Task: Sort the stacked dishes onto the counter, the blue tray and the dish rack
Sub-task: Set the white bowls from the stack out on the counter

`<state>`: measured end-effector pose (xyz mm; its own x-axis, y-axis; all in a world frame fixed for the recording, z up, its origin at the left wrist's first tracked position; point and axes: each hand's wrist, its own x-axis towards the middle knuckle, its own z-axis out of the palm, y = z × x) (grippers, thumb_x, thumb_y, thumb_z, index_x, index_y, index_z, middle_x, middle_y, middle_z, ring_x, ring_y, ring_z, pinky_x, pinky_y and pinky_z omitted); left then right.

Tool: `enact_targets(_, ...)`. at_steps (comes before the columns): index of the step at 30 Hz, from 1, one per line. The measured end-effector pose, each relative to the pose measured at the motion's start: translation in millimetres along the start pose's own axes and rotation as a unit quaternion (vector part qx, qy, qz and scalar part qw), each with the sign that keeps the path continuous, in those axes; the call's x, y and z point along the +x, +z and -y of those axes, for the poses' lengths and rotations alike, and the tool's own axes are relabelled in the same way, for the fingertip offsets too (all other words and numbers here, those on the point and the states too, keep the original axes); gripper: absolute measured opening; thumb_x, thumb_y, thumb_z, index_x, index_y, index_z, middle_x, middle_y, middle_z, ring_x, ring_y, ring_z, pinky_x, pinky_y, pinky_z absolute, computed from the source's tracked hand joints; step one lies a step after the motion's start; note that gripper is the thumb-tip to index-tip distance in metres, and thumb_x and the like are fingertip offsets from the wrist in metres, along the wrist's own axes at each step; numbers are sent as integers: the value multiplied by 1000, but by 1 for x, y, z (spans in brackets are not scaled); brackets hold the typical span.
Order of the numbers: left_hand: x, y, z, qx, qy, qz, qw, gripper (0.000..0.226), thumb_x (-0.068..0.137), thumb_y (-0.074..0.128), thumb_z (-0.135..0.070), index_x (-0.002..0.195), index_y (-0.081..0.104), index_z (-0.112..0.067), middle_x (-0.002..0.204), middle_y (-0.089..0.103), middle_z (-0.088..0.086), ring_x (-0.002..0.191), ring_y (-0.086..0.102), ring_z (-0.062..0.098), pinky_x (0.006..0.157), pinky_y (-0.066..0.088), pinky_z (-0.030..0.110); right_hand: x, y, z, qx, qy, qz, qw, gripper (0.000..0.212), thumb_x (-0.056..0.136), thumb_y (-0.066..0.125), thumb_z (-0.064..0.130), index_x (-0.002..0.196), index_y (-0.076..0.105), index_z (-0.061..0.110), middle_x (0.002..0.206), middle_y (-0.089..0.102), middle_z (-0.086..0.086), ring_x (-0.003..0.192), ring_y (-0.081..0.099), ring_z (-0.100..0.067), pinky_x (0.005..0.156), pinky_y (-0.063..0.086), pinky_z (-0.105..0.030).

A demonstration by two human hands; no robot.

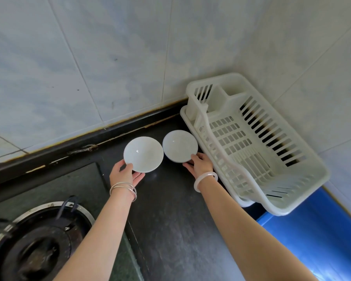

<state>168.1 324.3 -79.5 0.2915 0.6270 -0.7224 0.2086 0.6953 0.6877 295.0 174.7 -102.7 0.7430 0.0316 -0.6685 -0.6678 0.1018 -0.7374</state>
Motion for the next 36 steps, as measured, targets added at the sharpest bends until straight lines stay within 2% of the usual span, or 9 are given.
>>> enact_targets(8, 14, 12, -10, -58, 41, -23, 997, 33, 87, 57, -4, 117, 55, -17, 125, 57, 11, 103, 64, 34, 67, 57, 32, 15, 35, 8, 3, -22, 16, 1000, 29, 91, 53, 5, 120, 52, 6, 100, 59, -8, 80, 61, -16, 86, 56, -37)
enact_targets(11, 19, 16, -11, -77, 48, -39, 995, 31, 87, 56, -3, 114, 56, -17, 123, 58, 11, 102, 65, 33, 61, 56, 29, 20, 49, 10, 0, -24, 27, 999, 29, 91, 54, 7, 119, 51, 6, 89, 60, -5, 72, 63, -14, 87, 55, -36)
enact_targets(17, 27, 26, -11, -125, 52, -54, 989, 32, 86, 55, -1, 114, 57, -16, 109, 57, 4, 103, 64, 33, 58, 56, 27, 26, 65, 15, -3, -26, 33, 999, 27, 89, 56, 7, 116, 51, 8, 90, 61, -7, 72, 65, -13, 88, 55, -34)
enact_targets(22, 33, 31, -13, -137, 55, -54, 988, 30, 86, 57, -3, 112, 57, -17, 109, 57, 2, 101, 64, 30, 59, 56, 27, 29, 70, 18, 17, -15, 41, 999, 23, 88, 58, 5, 109, 52, 9, 82, 63, -6, 70, 65, -12, 81, 55, -29)
enact_targets(25, 36, 31, -14, -139, 55, -56, 987, 29, 86, 57, -4, 111, 58, -18, 108, 58, 1, 98, 63, 27, 59, 56, 27, 29, 70, 20, 15, -12, 46, 999, 26, 88, 58, 5, 113, 51, 8, 82, 62, -7, 71, 65, -13, 83, 54, -30)
enact_targets(28, 36, 30, -13, -143, 57, -50, 987, 30, 86, 58, -5, 113, 59, -18, 106, 58, 0, 96, 63, 25, 60, 56, 27, 28, 68, 23, 2, -4, 57, 998, 32, 90, 56, 7, 121, 50, 2, 91, 63, -10, 78, 65, -18, 82, 53, -30)
enact_targets(31, 34, 29, -12, -146, 58, -43, 987, 33, 87, 57, -5, 117, 59, -16, 107, 61, 0, 101, 63, 24, 72, 56, 31, 21, 63, 25, -39, 7, 82, 996, 38, 94, 51, 14, 131, 45, 5, 117, 61, -16, 90, 63, -23, 81, 51, -31)
enact_targets(34, 28, 26, -7, -108, 82, -45, 990, 35, 88, 55, -7, 122, 59, -15, 122, 62, 4, 112, 60, 22, 88, 52, 34, 10, 57, 27, -65, 17, 108, 992, 42, 96, 48, 21, 137, 41, 12, 132, 55, -12, 101, 62, -26, 83, 51, -33)
enact_targets(36, 22, 23, -3, -78, 98, -34, 992, 37, 89, 55, -9, 125, 57, -15, 129, 59, 6, 118, 56, 21, 93, 50, 34, 0, 50, 29, -82, 20, 118, 989, 44, 97, 45, 25, 139, 39, 14, 137, 51, -11, 110, 61, -29, 86, 50, -33)
